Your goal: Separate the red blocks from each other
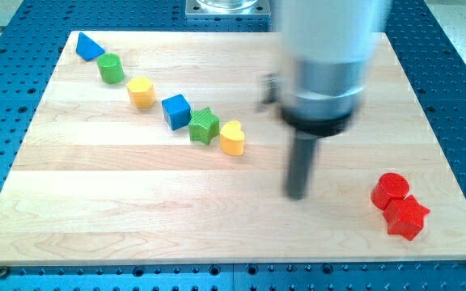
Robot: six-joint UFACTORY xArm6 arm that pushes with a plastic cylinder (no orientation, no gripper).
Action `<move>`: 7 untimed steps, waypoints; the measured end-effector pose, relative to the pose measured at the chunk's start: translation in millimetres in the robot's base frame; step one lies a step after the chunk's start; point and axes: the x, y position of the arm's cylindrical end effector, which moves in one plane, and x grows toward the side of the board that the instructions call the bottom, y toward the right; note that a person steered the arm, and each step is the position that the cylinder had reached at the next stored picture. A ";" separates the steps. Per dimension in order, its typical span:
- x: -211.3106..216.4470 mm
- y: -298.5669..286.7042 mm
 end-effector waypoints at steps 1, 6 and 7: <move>-31.9 107.1; 42.8 160.2; 33.2 100.9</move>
